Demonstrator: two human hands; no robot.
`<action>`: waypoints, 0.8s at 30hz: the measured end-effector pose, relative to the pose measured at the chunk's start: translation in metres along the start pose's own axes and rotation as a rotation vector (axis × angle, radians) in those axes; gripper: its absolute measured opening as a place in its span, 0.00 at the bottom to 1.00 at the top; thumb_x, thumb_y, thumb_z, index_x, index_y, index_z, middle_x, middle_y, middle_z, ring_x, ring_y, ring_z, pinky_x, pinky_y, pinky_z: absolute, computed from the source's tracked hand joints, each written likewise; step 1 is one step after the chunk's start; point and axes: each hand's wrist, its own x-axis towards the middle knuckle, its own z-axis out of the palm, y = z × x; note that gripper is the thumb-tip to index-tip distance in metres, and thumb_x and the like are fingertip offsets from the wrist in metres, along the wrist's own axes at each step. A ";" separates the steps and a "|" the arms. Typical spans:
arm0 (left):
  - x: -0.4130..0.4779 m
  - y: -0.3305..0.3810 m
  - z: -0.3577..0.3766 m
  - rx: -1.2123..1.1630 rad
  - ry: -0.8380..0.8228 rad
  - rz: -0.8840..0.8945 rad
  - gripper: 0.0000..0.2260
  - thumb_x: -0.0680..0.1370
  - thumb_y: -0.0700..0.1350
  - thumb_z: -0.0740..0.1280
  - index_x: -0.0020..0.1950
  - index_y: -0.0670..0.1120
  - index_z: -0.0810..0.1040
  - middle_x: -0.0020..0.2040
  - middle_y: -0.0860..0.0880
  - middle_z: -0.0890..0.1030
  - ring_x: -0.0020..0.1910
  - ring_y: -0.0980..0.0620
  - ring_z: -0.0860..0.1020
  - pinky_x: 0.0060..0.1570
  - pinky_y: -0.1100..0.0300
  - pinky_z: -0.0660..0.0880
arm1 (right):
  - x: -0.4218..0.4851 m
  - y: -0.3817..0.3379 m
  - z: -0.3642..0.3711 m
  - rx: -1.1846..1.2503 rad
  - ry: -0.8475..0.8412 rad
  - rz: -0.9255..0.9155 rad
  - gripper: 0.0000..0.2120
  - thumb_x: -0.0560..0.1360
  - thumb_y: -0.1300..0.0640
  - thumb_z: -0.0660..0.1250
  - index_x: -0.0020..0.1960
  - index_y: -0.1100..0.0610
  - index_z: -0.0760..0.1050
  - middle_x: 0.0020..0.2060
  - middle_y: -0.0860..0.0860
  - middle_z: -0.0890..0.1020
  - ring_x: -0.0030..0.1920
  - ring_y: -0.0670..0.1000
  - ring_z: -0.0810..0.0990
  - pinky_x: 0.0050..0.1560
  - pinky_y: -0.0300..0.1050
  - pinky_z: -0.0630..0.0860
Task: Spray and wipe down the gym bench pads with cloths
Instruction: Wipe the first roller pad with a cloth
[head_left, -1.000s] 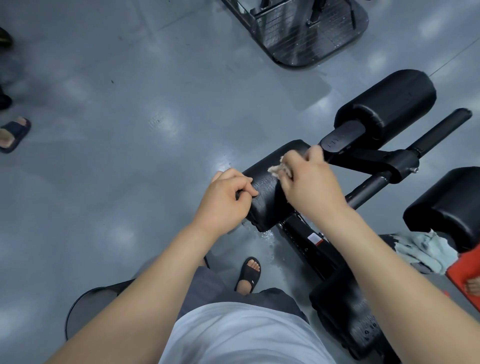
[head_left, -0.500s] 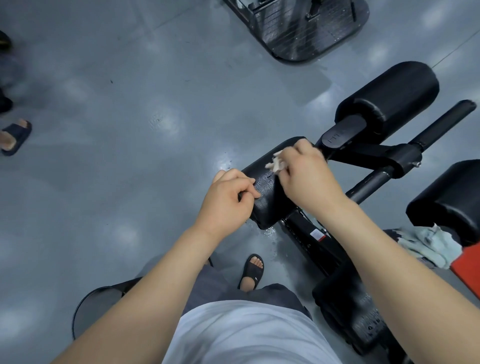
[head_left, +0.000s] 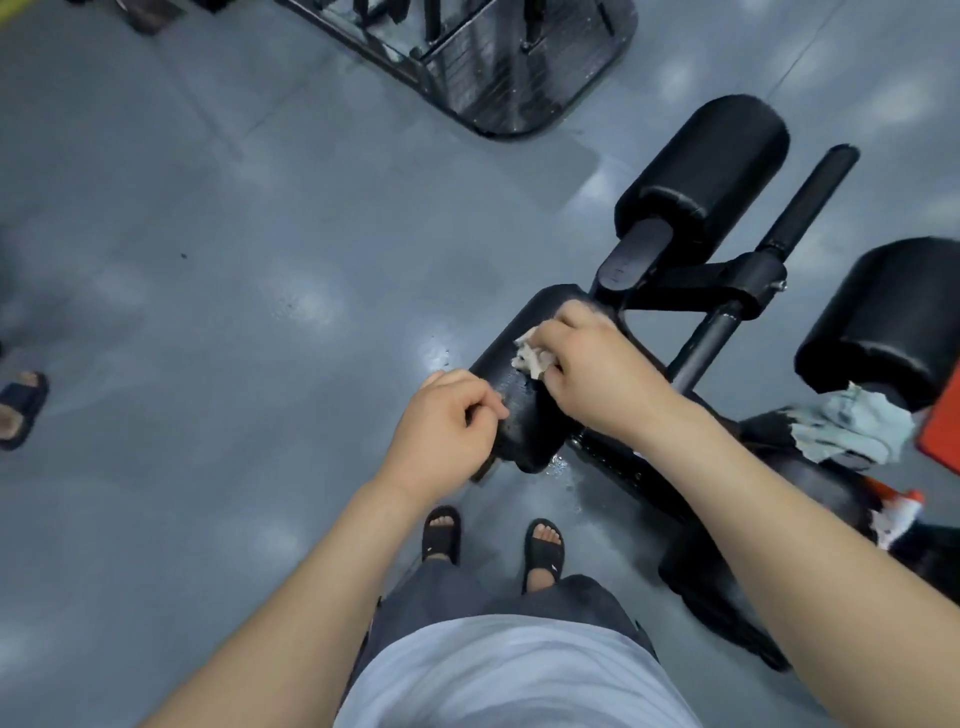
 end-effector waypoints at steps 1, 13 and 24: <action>0.005 0.000 -0.004 -0.029 -0.025 -0.015 0.14 0.73 0.33 0.65 0.38 0.50 0.83 0.43 0.55 0.83 0.49 0.57 0.77 0.50 0.69 0.70 | -0.003 0.000 -0.002 0.018 0.002 0.000 0.12 0.76 0.61 0.63 0.57 0.57 0.80 0.52 0.54 0.74 0.52 0.62 0.75 0.55 0.55 0.75; 0.054 -0.021 -0.031 -0.061 -0.251 -0.032 0.14 0.75 0.43 0.65 0.59 0.54 0.79 0.59 0.55 0.76 0.57 0.57 0.76 0.63 0.51 0.75 | 0.012 0.002 0.002 -0.038 0.182 0.355 0.13 0.79 0.62 0.60 0.60 0.58 0.79 0.54 0.56 0.75 0.50 0.64 0.74 0.57 0.55 0.72; 0.074 -0.033 -0.028 -0.055 -0.463 0.035 0.20 0.70 0.51 0.64 0.61 0.57 0.77 0.59 0.57 0.72 0.60 0.58 0.76 0.64 0.50 0.76 | 0.004 -0.018 0.009 -0.004 0.298 0.530 0.13 0.77 0.63 0.62 0.59 0.56 0.78 0.54 0.55 0.73 0.55 0.62 0.74 0.53 0.48 0.72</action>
